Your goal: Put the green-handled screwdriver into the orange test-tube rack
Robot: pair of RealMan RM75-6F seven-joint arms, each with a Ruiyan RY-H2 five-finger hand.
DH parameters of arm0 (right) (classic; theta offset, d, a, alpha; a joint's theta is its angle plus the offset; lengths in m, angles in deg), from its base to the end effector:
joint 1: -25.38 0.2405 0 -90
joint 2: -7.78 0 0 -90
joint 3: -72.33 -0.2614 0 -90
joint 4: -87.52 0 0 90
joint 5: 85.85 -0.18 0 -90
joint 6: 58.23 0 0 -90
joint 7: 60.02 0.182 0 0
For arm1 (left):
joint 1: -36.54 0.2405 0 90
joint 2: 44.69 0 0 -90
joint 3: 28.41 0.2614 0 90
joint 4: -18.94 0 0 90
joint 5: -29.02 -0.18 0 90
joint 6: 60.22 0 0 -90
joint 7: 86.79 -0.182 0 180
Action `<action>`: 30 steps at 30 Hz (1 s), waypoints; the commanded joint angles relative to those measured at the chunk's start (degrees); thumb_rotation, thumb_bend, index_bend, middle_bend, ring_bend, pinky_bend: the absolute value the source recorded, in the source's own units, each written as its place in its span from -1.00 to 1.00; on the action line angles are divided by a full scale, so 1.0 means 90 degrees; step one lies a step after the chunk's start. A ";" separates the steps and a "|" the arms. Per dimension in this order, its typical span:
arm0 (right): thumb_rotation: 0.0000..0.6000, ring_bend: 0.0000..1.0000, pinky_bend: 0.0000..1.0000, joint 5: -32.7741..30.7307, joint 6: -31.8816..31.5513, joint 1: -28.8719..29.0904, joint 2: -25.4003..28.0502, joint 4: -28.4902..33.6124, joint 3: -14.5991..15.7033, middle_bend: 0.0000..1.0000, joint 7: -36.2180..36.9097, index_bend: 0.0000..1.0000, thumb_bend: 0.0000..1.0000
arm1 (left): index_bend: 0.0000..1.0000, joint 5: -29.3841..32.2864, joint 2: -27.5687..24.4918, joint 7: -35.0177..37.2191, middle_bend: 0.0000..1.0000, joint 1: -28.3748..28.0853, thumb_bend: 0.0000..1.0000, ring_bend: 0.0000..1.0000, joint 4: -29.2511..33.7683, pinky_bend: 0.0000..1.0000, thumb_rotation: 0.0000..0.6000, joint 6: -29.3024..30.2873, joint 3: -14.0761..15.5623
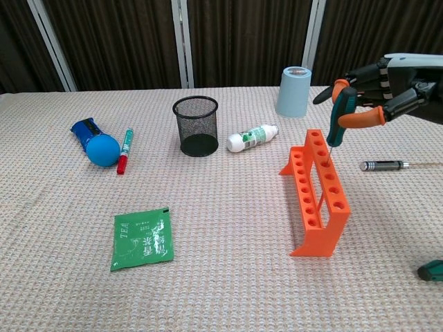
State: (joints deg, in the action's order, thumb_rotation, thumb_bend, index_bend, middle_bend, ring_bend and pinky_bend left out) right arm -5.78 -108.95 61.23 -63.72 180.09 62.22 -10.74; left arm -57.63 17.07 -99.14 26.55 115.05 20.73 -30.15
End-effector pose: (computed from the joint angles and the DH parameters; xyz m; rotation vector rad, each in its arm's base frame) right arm -0.1677 -0.3538 0.0737 1.4770 -1.9032 1.4319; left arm -0.2790 0.2377 0.1798 -1.5600 -0.7480 -0.7826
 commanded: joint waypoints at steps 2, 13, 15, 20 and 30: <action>1.00 -1.00 -0.99 -0.0089 -0.0131 -0.0051 -0.0273 -0.0182 0.0062 -0.50 -0.0333 0.25 -0.29 | -0.51 0.0005 0.0004 0.0007 -0.99 -0.0001 -0.97 -1.00 -0.0012 -1.00 0.64 -0.0012 0.0006; 1.00 -1.00 -1.00 -0.0080 -0.0210 -0.0102 -0.0517 -0.0313 0.0138 -0.52 -0.0628 0.20 -0.39 | -0.51 0.0024 0.0035 0.0034 -0.99 -0.0006 -0.97 -1.00 -0.0059 -1.00 0.64 -0.0039 0.0012; 1.00 -1.00 -1.00 -0.0090 -0.0186 -0.0099 -0.0526 -0.0325 0.0149 -0.54 -0.0680 0.14 -0.46 | -0.51 0.0024 0.0046 0.0048 -0.99 -0.0002 -0.97 -1.00 -0.0074 -1.00 0.64 -0.0029 0.0010; 1.00 -1.00 -1.00 -0.0118 -0.0126 -0.0087 -0.0499 -0.0293 0.0144 -0.58 -0.0721 0.00 -0.61 | -0.51 0.0029 0.0061 0.0072 -0.99 0.0003 -0.97 -1.00 -0.0104 -1.00 0.63 -0.0031 0.0017; 1.00 -1.00 -1.00 -0.0042 -0.0132 -0.0109 -0.0259 -0.0081 0.0117 -0.77 -0.0718 -0.59 -0.94 | -0.52 0.0024 0.0087 0.0140 -0.99 0.0013 -0.97 -1.00 -0.0164 -1.00 0.64 -0.0006 0.0013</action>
State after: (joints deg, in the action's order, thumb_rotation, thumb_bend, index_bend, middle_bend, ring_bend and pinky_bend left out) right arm -6.37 -109.95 60.35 -66.35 179.09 63.32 -17.24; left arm -57.41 17.86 -97.88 26.67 113.57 20.68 -30.03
